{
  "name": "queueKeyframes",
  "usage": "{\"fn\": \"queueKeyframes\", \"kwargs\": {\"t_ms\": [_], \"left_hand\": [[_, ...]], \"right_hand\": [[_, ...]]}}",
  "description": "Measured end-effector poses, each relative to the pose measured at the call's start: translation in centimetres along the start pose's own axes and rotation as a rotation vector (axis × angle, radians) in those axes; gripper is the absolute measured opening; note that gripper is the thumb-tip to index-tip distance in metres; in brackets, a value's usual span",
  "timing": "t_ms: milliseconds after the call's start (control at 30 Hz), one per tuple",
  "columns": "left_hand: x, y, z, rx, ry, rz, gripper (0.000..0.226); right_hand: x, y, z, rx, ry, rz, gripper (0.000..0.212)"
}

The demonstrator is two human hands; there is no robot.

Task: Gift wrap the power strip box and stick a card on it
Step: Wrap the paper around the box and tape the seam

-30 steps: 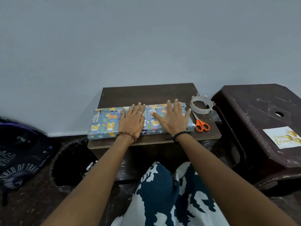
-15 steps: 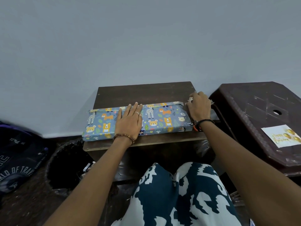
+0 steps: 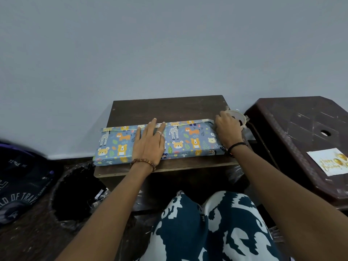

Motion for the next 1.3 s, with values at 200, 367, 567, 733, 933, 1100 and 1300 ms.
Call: {"fn": "queueKeyframes", "kwargs": {"t_ms": [200,367,567,733,933,1100,1300], "left_hand": [[-0.2,-0.1,-0.1,-0.001,0.013,-0.027,0.047],[-0.2,0.1,-0.1,0.005,0.019,-0.033,0.049],[-0.1,0.0,-0.1,0.003,0.031,-0.045,0.048],[-0.2,0.0,-0.1,0.022,0.064,-0.039,0.043],[-0.1,0.0,-0.1,0.040,0.062,-0.055,0.047],[-0.2,0.0,-0.2,0.046,0.060,-0.062,0.048],[-0.2,0.0,-0.2,0.042,0.057,-0.056,0.045]], "right_hand": [[0.0,-0.5,-0.8,-0.097,-0.013,-0.001,0.017],[-0.4,0.1,-2.7,0.073,0.113,0.084,0.013],[0.4,-2.5,-6.6,0.854,0.257,-0.122,0.013],[0.6,-9.1,-6.1,1.111,-0.017,-0.360,0.007],[1.1,-11.2,-2.9,1.104,-0.085,-0.330,0.031],[0.9,-11.4,-3.1,1.079,-0.039,-0.319,0.047],[0.3,-12.2,-3.3,0.874,0.048,-0.335,0.050]]}}
Point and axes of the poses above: each hand's wrist, its own x-axis towards the middle knuckle, its own z-axis out of the palm, y = z × x, the point moved 5 cm from there along x, towards the middle knuckle, and after that the axes turned 14 degrees about -y, right-handed, at the moved point
